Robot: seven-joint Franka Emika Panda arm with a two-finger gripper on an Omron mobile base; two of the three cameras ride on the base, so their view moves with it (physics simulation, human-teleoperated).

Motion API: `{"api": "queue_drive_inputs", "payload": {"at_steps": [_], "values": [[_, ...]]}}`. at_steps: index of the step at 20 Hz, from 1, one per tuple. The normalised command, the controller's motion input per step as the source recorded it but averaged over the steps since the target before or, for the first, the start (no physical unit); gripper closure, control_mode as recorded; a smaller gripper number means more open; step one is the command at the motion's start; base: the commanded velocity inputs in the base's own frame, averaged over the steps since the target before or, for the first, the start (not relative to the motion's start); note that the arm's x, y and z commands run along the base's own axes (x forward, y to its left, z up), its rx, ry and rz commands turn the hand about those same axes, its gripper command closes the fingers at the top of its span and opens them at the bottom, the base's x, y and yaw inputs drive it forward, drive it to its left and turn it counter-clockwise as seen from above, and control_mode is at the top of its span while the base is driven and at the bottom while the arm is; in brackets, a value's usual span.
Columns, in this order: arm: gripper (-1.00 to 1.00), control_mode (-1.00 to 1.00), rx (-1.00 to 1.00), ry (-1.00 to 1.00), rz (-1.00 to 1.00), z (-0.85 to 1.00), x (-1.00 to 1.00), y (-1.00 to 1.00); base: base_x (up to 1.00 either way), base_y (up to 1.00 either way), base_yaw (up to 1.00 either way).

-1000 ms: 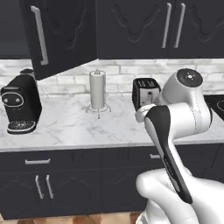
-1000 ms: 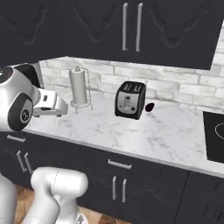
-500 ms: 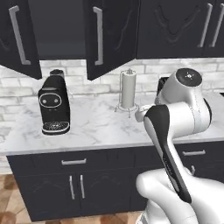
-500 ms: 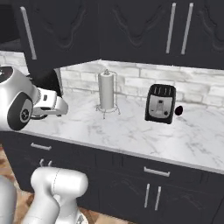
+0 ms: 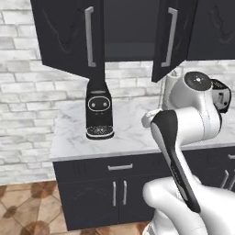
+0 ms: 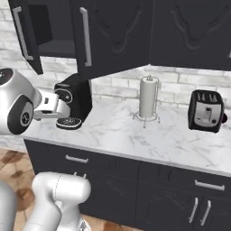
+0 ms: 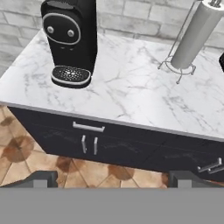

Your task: Close all open cabinet doors.

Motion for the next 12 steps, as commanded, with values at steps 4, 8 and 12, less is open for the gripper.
{"api": "queue_drive_inputs", "payload": {"at_steps": [4,8,12], "values": [[-1.0,1.0,0.0,0.0,0.0,0.0,0.0,0.0,0.24,0.4,-0.11],[-1.0,1.0,0.0,0.0,0.0,0.0,0.0,0.0,0.32,0.17,-0.12],[-1.0,1.0,0.0,0.0,0.0,0.0,0.0,0.0,0.33,-0.04,-0.14]]}}
